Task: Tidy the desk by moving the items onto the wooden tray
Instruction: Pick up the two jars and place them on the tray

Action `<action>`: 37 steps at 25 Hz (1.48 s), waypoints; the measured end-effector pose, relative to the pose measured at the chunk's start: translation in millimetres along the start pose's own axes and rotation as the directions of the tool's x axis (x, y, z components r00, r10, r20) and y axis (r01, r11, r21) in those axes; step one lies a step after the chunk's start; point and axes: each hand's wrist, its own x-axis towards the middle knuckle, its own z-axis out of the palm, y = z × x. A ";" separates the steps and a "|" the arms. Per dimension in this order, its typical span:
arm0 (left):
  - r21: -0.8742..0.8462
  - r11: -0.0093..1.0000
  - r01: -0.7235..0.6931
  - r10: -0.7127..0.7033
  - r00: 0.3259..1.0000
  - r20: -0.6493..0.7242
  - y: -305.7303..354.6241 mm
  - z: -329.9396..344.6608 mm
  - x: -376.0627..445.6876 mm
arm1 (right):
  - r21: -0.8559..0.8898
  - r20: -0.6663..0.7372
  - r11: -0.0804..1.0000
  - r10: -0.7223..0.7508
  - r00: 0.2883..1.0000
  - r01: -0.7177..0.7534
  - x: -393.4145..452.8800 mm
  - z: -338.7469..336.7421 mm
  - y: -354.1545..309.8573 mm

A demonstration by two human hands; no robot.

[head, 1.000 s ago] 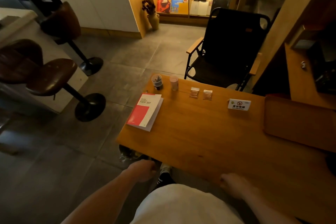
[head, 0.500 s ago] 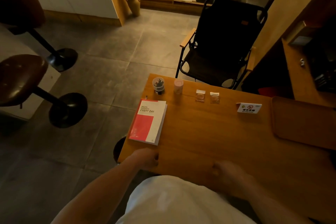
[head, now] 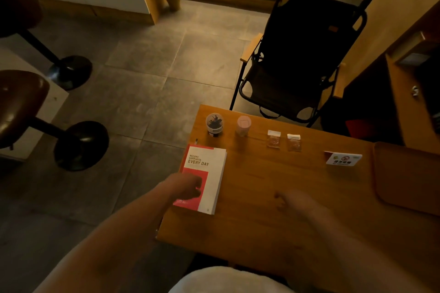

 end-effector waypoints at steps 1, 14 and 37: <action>0.000 1.000 -0.005 0.005 1.000 -0.012 -3.2 -9.3 5.8 | -0.134 -0.084 0.991 -0.040 0.996 0.029 9.5 -20.1 14.4; 0.002 1.000 -0.030 0.025 0.807 -0.591 -13.4 -108.6 90.9 | -0.017 -0.655 0.994 0.074 0.752 -0.112 102.7 -138.1 21.2; -0.289 0.940 -0.184 -0.007 0.832 -0.555 0.7 -98.4 134.0 | 0.198 -0.679 0.976 0.071 0.730 0.089 174.5 -139.4 21.6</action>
